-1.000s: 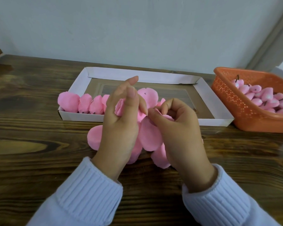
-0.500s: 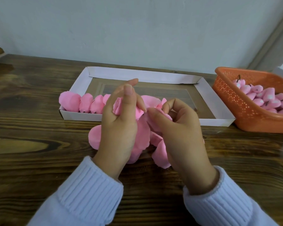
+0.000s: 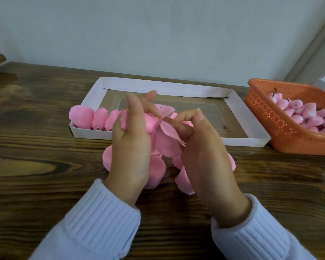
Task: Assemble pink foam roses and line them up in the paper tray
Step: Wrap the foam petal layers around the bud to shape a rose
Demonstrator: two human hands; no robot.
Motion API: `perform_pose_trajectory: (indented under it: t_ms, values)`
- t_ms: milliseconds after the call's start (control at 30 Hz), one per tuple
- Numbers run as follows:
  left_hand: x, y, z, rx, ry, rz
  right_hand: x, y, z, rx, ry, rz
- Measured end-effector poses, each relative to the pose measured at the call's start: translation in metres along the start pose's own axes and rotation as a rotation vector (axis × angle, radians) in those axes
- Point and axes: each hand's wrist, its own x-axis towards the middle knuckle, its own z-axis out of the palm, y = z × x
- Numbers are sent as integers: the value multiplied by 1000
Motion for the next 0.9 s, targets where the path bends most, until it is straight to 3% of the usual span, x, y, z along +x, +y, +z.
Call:
perform_pose_trajectory:
  t_ms: [100,200,500,600,767,900]
  values:
    - [2,1,2,-169,-44,-100,1,6,-2,103,43,-67]
    - [0,2,4,-262,-119,-141,-1,10,-3,33,127,-83]
    - [-10,-1,4,27,-241,13,-2,10,-3,48,100,35]
    - [-10,2,4,203,-266,159,-1,12,-3,24,73,7]
    - [-10,-2,4,41,-263,135,-2,14,-4,16,26,-5]
    - [-9,-4,3,82,-166,57,-1,18,-5,76,30,48]
